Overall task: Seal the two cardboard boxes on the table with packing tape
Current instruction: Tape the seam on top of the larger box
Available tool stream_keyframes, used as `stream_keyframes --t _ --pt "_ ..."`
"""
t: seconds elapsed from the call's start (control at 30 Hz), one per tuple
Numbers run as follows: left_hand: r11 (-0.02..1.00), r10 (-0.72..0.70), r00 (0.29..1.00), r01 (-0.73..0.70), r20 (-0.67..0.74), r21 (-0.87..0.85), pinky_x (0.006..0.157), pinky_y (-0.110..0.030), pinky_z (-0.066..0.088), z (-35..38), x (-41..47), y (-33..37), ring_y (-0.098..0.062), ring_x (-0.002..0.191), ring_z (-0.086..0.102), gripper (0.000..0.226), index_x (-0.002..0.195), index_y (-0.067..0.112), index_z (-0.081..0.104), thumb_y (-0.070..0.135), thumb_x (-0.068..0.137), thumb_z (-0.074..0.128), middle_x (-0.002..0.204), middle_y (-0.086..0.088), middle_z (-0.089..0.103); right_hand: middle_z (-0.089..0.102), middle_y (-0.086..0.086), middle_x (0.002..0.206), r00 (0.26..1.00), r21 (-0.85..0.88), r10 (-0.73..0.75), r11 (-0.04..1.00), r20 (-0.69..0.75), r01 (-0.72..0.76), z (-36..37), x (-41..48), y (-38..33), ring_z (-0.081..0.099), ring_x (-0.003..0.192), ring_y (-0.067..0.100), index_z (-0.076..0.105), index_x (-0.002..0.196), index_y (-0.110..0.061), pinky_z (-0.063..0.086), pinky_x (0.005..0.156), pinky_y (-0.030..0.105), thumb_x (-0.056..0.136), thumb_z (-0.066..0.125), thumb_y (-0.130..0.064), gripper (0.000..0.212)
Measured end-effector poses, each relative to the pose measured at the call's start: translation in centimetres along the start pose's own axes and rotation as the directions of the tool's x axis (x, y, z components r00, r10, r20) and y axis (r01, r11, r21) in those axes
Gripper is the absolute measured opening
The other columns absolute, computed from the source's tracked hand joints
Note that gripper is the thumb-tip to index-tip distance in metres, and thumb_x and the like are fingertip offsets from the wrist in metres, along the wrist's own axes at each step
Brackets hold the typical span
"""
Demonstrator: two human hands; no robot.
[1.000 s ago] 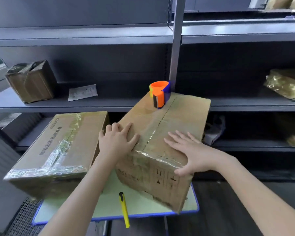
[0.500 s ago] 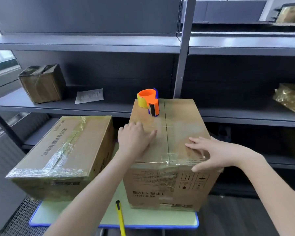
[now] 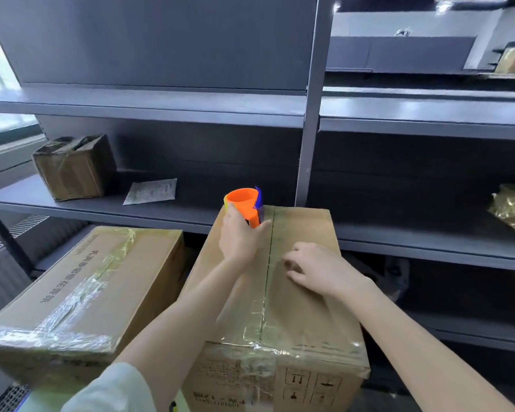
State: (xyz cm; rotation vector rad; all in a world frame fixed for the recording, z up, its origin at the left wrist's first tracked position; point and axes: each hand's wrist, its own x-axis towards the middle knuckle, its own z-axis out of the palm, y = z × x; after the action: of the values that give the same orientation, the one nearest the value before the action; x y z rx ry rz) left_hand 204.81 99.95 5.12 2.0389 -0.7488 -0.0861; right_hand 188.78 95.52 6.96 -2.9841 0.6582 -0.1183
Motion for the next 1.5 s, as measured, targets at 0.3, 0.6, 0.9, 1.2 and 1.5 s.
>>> stream_keyframes --t 0.3,0.6,0.9,1.2,1.5 --pt "0.996 -0.003 0.997 -0.004 -0.074 -0.094 0.069 -0.026 0.042 -1.7 0.5 -0.9 -0.015 0.086 0.055 0.046 0.117 0.009 0.056 0.029 0.078 0.071 0.095 0.006 0.053 0.044 0.002 0.128 0.975 0.024 0.011 1.000 -0.221 -0.006 0.2 2.6 1.2 0.040 0.118 0.021 0.042 0.135 -0.015 0.044 0.092 0.035 0.088 0.060 -0.026 0.052" --pt "0.918 0.153 0.931 -0.009 0.331 -0.397 0.059 -0.026 0.058 -10.6 -2.6 0.2 -0.012 0.081 0.069 0.038 0.113 0.021 0.059 0.024 0.078 0.074 0.094 0.002 0.069 0.056 0.020 0.123 0.813 -0.144 -0.232 0.972 -0.533 0.183 -1.0 5.4 -1.1 0.054 0.114 0.037 0.047 0.130 0.003 0.033 0.104 0.048 0.068 0.081 -0.013 0.073" --pt "0.688 -0.021 0.692 0.534 0.722 -0.492 0.060 -0.030 0.056 -14.2 -4.0 -1.1 -0.027 0.080 0.071 0.029 0.107 0.006 0.059 0.030 0.095 0.048 0.092 -0.013 0.073 0.061 0.018 0.089 0.875 -0.118 -0.259 0.966 -0.409 0.230 -3.7 -0.8 -3.9 0.059 0.076 0.034 0.057 0.107 0.003 0.051 0.067 0.041 0.058 0.086 -0.012 0.059" --pt "0.757 0.076 0.613 0.478 0.787 -0.445 0.060 -0.024 0.055 -15.2 -5.4 -3.2 -0.025 0.092 0.070 0.029 0.112 0.006 0.063 0.019 0.090 0.050 0.102 -0.015 0.071 0.056 0.003 0.115 0.962 -0.024 -0.091 0.996 -0.258 0.087 -5.4 -4.7 -4.6 0.051 0.101 0.017 0.046 0.123 -0.014 0.045 0.086 0.030 0.065 0.082 -0.037 0.072" --pt "0.829 -0.047 0.630 0.457 0.775 -0.321 0.045 -0.016 0.038 -14.8 -7.5 -4.2 -0.007 0.052 0.042 0.019 0.079 0.009 0.070 0.026 0.086 0.066 0.067 0.001 0.060 0.055 0.001 0.110 0.975 -0.009 -0.058 0.998 -0.216 0.057 -4.9 -5.9 -7.8 0.049 0.097 0.018 0.046 0.119 -0.014 0.043 0.078 0.027 0.069 0.079 -0.028 0.062"
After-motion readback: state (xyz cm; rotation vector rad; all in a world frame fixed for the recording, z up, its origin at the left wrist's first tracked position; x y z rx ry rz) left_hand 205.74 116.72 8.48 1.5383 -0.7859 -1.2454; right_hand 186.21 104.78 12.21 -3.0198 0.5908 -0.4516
